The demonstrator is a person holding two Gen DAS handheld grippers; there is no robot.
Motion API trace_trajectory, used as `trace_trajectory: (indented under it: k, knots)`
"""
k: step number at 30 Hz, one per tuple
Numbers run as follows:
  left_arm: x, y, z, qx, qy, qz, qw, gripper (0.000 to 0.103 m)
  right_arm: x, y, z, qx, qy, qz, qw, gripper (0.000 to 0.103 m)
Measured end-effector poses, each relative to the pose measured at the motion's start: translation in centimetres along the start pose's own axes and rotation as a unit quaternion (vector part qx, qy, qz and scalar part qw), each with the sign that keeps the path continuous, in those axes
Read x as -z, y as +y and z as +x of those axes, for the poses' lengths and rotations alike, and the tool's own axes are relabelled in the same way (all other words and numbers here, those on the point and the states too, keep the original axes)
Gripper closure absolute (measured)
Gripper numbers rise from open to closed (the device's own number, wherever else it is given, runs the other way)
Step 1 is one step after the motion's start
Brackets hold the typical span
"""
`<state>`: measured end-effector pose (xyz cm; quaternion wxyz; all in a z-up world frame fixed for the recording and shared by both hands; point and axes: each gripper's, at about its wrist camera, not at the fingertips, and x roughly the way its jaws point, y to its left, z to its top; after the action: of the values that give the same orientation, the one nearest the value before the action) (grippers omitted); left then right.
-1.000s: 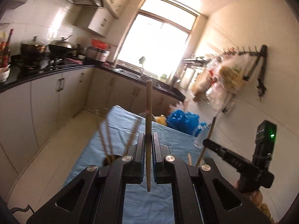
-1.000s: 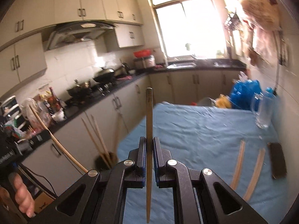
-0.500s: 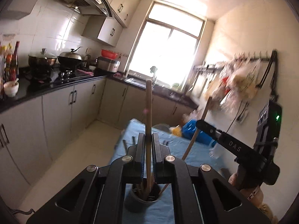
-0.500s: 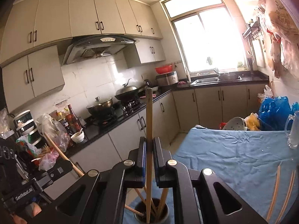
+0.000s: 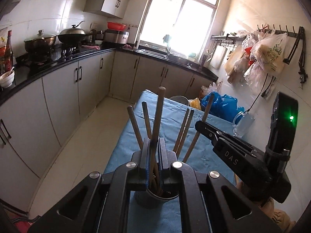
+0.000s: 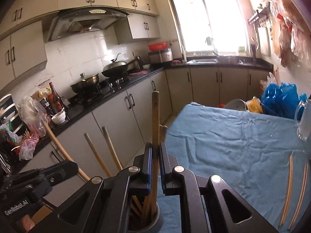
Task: Organize utensils
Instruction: 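Open both grippers to release the chopsticks into the black cup, then move both grippers back over the towel and close each on a chopstick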
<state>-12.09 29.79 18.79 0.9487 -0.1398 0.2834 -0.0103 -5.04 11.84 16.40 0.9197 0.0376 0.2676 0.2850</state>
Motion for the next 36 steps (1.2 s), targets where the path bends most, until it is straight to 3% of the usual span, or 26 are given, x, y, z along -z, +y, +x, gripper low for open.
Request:
trace_trajectory:
  k: [2, 4, 6, 13, 19, 29, 36]
  knots:
    - [0.1, -0.2, -0.6, -0.008, -0.007, 0.004, 0.9999, 0.092, 0.2, -0.5, 0.0, 0.0, 0.0, 0.009, 1.0, 0.093]
    - [-0.1, -0.3, -1.2, -0.013, -0.013, 0.004, 0.9998, 0.074, 0.4, -0.8, -0.1, 0.0, 0.001, 0.015, 1.0, 0.084]
    - [0.0, -0.6, -2.2, -0.017, -0.027, -0.002, 0.9995, 0.066, 0.5, -0.9, -0.4, 0.0, -0.001, 0.017, 1.0, 0.074]
    - [0.8, -2.4, -4.7, -0.005, -0.049, -0.018, 0.9986, 0.062, 1.5, -2.9, -3.0, 0.009, -0.018, 0.032, 0.999, 0.051]
    - [2.1, -6.9, -4.8, 0.025, -0.036, 0.018, 0.9989, 0.053, 3.7, -7.9, -5.4, 0.044, -0.012, 0.067, 0.997, 0.046]
    - [6.0, -15.6, 0.8, 0.087, 0.056, 0.086, 0.9909, 0.053, 9.9, -23.4, -11.1, 0.157, 0.028, 0.173, 0.972, 0.046]
    - [8.8, -21.2, 9.3, 0.101, 0.139, 0.119, 0.9779, 0.053, 13.0, -32.1, -12.7, 0.197, 0.053, 0.221, 0.954, 0.046]
